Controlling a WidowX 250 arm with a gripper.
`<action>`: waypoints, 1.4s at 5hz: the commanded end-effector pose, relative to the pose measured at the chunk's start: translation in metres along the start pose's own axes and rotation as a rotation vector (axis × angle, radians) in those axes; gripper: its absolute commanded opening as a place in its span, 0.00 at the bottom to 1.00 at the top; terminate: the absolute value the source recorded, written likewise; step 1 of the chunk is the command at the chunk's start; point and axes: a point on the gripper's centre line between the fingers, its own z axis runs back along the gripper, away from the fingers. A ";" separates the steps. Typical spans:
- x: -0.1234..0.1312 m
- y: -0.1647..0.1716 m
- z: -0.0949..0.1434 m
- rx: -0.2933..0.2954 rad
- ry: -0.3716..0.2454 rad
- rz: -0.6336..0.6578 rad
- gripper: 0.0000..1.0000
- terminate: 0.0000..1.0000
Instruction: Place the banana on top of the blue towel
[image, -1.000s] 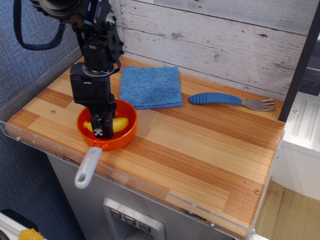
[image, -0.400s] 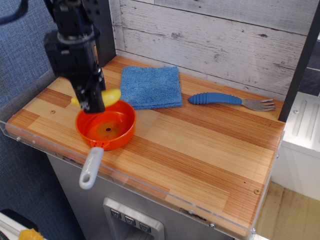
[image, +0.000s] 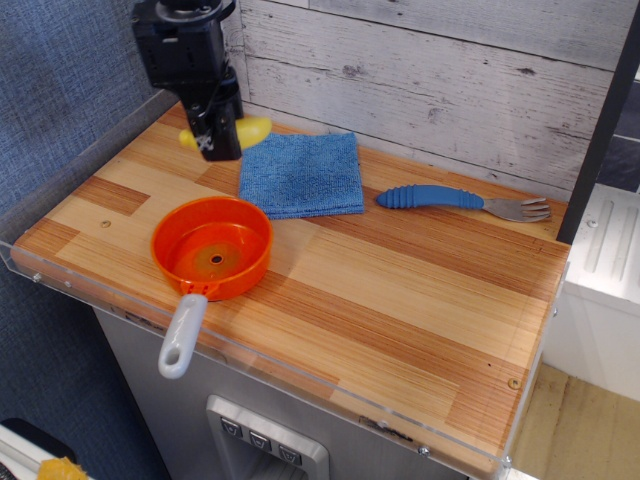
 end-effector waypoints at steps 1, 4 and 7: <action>-0.015 -0.032 -0.016 -0.034 -0.022 -0.046 0.00 0.00; -0.032 -0.039 -0.044 -0.016 0.001 -0.072 1.00 0.00; -0.033 -0.033 0.006 -0.031 -0.024 -0.390 1.00 0.00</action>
